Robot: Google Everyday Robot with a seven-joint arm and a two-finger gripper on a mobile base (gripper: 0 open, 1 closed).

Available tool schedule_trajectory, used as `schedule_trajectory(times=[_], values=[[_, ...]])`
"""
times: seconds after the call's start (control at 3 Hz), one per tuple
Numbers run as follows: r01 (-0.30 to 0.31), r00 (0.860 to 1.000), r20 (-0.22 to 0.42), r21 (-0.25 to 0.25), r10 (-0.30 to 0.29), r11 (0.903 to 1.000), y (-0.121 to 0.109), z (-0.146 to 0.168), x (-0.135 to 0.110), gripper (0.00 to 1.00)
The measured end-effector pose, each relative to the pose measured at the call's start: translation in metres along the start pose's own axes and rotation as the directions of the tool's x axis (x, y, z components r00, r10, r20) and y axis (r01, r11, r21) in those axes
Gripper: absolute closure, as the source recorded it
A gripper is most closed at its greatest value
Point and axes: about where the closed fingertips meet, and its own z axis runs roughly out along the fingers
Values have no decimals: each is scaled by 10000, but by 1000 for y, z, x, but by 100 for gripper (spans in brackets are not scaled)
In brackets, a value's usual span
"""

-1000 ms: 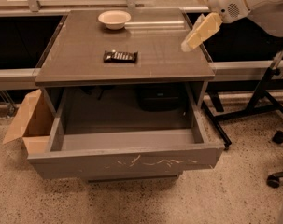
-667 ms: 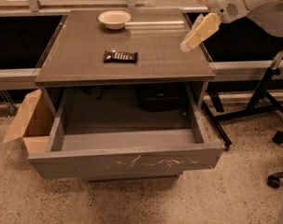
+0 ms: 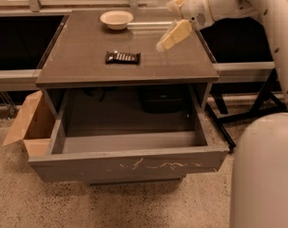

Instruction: Place rxbar chocolate into top drawer

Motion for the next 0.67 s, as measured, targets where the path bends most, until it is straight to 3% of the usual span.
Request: schedule_trajectory(times=[0.33,0.67], values=[[-208,9989,418,-361,223,9991,-10,40,-7,0],[-321,9990,291,-560,337,9979,-11,71,-18,0]])
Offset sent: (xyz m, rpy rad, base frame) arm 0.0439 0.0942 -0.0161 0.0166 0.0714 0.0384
